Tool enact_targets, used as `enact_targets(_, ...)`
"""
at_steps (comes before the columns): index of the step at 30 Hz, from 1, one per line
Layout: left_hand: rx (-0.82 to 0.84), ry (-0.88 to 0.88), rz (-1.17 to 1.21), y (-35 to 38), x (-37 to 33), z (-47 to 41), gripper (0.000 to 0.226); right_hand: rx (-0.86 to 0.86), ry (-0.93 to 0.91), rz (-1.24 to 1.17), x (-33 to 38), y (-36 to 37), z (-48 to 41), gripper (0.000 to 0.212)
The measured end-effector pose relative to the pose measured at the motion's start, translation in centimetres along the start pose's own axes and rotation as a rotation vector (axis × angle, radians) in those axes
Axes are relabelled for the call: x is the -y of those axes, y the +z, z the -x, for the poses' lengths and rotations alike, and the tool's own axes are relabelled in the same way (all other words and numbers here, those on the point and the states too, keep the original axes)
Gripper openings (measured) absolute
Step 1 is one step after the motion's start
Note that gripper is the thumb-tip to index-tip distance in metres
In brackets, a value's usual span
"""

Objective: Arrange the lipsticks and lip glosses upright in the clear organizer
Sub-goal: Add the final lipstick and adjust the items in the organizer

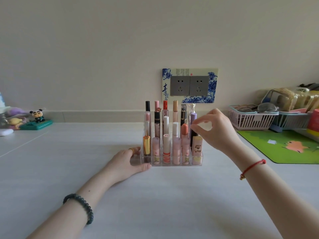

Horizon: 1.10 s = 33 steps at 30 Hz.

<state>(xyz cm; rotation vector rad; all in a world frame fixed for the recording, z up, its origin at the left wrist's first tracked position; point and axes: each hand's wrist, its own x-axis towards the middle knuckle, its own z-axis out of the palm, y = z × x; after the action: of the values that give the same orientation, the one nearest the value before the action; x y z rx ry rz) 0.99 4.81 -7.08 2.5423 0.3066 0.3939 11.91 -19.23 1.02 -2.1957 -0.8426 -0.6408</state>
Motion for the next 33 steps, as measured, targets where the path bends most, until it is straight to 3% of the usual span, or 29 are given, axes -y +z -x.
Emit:
enact_targets(12,-0.007,0.044,0.009,0.1,0.2,-0.2,0.069,0.156,0.029,0.077,1.0,1.6,-2.6,0.023)
enact_targets(33,0.007,0.056,0.010,0.2,0.4,-0.4,0.068,0.152,0.074,0.061,0.8,2.2,-2.5,0.020)
